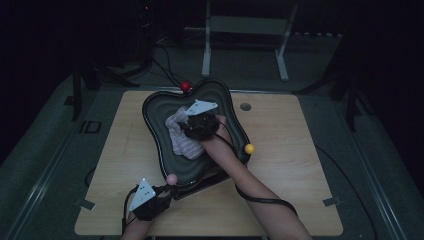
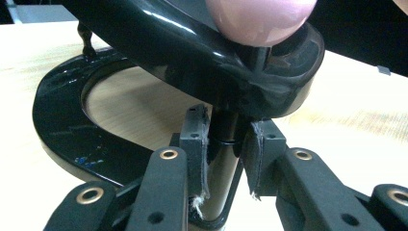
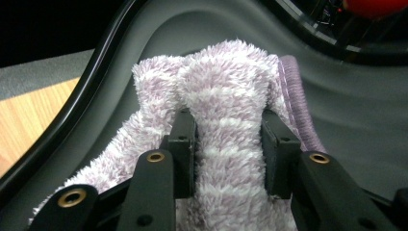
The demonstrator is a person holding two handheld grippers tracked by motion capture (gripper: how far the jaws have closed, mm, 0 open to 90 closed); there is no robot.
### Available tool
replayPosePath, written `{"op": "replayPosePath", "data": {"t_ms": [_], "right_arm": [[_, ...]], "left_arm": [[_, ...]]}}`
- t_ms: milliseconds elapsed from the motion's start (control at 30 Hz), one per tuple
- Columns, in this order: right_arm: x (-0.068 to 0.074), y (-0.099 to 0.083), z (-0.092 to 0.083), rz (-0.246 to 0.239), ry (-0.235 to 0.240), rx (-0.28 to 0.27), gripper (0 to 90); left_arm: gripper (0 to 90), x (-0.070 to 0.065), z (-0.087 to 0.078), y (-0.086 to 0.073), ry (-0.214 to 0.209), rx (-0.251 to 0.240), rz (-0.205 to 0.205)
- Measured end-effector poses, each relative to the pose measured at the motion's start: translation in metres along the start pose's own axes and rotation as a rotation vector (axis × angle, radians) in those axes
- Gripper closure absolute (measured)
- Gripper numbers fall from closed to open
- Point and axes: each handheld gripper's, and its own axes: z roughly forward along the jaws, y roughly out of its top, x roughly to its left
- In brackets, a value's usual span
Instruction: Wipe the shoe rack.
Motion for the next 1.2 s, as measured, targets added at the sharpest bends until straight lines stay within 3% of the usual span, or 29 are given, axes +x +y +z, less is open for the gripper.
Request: {"op": "replayPosePath", "data": {"t_ms": [367, 567, 733, 1200], "right_arm": [[0.017, -0.029, -0.018, -0.045, 0.021, 0.016, 63.5], [0.024, -0.042, -0.026, -0.043, 0.034, 0.024, 63.5], [0.028, -0.053, -0.034, -0.055, 0.049, 0.033, 63.5], [0.031, -0.078, -0.054, -0.093, 0.095, 0.090, 64.3]], "left_arm": [[72.2, 0.001, 0.000, -0.001, -0.006, -0.006, -0.006], [71.9, 0.000, 0.000, -0.001, -0.006, -0.008, -0.013], [70.8, 0.001, 0.002, -0.001, -0.009, -0.008, -0.039], [70.8, -0.002, 0.002, 0.001, 0.014, 0.014, -0.040]]}}
